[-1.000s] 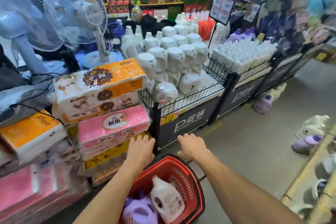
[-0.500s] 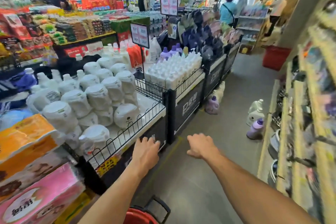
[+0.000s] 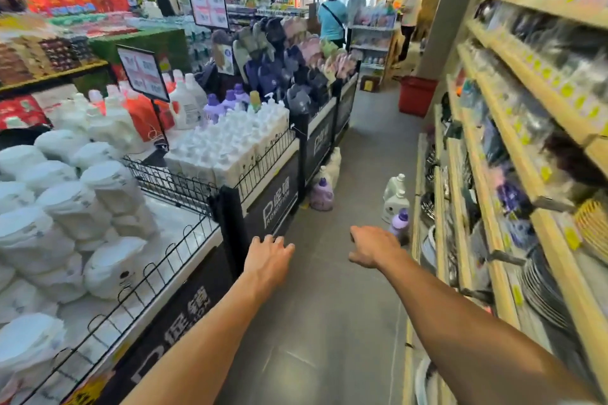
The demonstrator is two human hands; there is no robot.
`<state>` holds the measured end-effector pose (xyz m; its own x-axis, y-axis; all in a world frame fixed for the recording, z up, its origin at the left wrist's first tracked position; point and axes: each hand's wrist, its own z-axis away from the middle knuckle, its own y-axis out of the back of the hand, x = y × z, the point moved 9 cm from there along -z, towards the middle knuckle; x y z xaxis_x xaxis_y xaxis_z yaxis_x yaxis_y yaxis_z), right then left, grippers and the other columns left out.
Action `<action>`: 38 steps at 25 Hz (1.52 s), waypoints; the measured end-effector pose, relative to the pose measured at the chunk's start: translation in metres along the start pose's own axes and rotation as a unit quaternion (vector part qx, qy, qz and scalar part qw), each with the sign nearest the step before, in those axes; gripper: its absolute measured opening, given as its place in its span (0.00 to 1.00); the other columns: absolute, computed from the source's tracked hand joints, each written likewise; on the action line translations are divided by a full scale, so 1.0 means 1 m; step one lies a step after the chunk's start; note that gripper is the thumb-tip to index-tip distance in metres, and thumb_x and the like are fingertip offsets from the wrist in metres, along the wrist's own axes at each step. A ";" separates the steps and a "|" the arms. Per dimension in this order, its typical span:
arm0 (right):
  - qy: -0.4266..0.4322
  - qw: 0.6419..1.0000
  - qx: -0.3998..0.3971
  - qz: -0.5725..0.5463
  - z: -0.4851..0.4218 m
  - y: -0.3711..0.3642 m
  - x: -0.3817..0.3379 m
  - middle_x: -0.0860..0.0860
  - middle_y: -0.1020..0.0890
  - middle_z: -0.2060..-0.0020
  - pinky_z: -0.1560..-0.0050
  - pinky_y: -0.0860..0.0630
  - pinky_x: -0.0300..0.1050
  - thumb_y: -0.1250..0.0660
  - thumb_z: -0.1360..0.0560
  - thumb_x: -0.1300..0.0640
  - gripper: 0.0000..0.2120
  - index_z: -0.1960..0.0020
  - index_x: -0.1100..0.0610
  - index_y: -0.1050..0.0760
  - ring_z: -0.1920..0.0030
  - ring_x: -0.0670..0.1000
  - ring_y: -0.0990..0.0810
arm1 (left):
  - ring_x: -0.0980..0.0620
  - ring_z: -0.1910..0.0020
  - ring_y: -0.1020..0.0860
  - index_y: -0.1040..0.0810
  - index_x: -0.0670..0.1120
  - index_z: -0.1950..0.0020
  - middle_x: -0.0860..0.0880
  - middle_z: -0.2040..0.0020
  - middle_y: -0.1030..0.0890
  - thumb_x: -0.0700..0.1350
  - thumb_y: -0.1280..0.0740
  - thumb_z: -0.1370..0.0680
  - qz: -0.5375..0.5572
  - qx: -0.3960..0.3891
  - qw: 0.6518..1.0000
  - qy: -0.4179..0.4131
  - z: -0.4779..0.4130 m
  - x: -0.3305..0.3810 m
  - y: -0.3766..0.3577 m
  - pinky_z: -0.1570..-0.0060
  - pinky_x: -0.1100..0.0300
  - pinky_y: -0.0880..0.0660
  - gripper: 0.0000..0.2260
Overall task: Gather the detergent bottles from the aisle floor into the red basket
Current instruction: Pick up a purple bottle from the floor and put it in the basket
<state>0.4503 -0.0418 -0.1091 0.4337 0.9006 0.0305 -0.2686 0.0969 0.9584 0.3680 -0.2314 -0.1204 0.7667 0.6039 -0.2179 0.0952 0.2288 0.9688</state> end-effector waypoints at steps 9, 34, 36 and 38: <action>-0.116 0.992 0.021 -0.037 -0.098 0.042 0.121 0.56 0.21 0.36 0.40 0.25 0.56 0.32 0.23 0.46 0.21 0.33 0.53 0.29 0.36 0.61 0.23 | 0.44 0.34 0.26 0.30 0.52 0.29 0.47 0.34 0.25 0.48 0.39 0.20 -0.031 0.042 0.995 -0.079 -0.200 0.030 0.060 0.36 0.46 0.32 0.19; -0.095 0.989 -0.057 -0.097 -0.526 0.077 0.326 0.55 0.20 0.38 0.41 0.25 0.53 0.33 0.24 0.46 0.19 0.36 0.53 0.28 0.38 0.59 0.21 | 0.42 0.36 0.27 0.26 0.52 0.31 0.45 0.35 0.25 0.60 0.35 0.23 -0.038 -0.004 0.996 -0.083 -0.677 0.045 0.084 0.42 0.48 0.31 0.23; -0.102 0.988 -0.068 -0.093 -0.562 0.081 0.335 0.55 0.20 0.38 0.43 0.26 0.51 0.33 0.24 0.46 0.19 0.36 0.52 0.28 0.38 0.59 0.21 | 0.42 0.35 0.28 0.27 0.51 0.30 0.46 0.34 0.25 0.58 0.34 0.22 -0.050 -0.020 0.996 -0.066 -0.710 0.023 0.073 0.41 0.48 0.31 0.22; -0.106 0.987 -0.068 -0.096 -0.593 0.093 0.342 0.54 0.20 0.38 0.46 0.29 0.51 0.33 0.24 0.46 0.19 0.36 0.52 0.28 0.38 0.60 0.22 | 0.43 0.35 0.28 0.26 0.51 0.31 0.46 0.35 0.24 0.56 0.35 0.22 -0.029 -0.023 0.998 -0.051 -0.742 0.003 0.068 0.41 0.47 0.31 0.20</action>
<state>0.0637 0.5260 -0.1776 0.6550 0.7518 -0.0754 -0.2711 0.3270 0.9053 -0.0946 0.3525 -0.1425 0.8220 0.5079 -0.2577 0.1136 0.2972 0.9480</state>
